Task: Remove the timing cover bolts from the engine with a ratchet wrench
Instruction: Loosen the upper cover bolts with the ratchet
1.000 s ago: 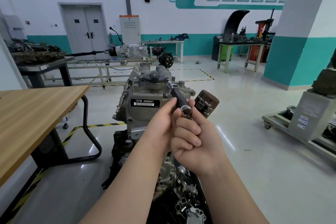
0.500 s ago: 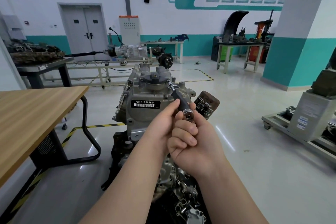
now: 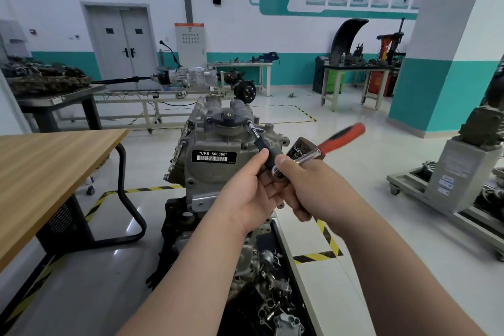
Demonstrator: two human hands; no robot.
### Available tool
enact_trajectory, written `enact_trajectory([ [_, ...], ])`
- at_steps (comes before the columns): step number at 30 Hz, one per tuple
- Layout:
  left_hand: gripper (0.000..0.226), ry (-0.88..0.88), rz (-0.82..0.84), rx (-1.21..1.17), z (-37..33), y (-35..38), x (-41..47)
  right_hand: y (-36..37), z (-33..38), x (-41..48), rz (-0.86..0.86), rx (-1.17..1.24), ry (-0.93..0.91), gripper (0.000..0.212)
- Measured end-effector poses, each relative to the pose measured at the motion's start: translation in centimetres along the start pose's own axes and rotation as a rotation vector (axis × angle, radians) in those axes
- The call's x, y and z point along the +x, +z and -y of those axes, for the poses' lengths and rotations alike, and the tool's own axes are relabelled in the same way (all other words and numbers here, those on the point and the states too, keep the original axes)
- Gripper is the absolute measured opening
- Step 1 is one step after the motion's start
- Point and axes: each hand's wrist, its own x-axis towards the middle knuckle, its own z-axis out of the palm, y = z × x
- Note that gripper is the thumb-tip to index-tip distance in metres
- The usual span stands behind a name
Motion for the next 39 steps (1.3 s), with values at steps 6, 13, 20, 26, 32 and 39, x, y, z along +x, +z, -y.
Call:
enact_trajectory([
  [6,0.028,-0.015,0.0,-0.004,0.0,0.2,-0.4,0.0,1.5,0.2,-0.176,-0.651,-0.077,0.049],
  [13,0.05,-0.01,-0.026,-0.024,-0.2,0.5,-0.6,1.2,2.2,-0.4,-0.436,-0.744,-0.202,0.033],
  [20,0.049,0.039,0.008,-0.011,0.3,0.0,0.0,2.0,0.5,0.0,-0.403,-0.432,-0.2,0.026],
  [26,0.042,-0.001,0.053,-0.007,0.2,-0.3,-0.2,3.4,-0.7,0.5,-0.278,0.38,-0.025,0.021],
  [32,0.048,-0.026,0.104,-0.018,0.2,-1.2,0.5,4.9,-0.7,0.0,-0.157,1.179,0.164,0.036],
  [39,0.037,-0.044,0.116,0.012,0.3,-1.5,1.1,5.1,-0.7,-0.7,0.115,1.975,0.414,0.028],
])
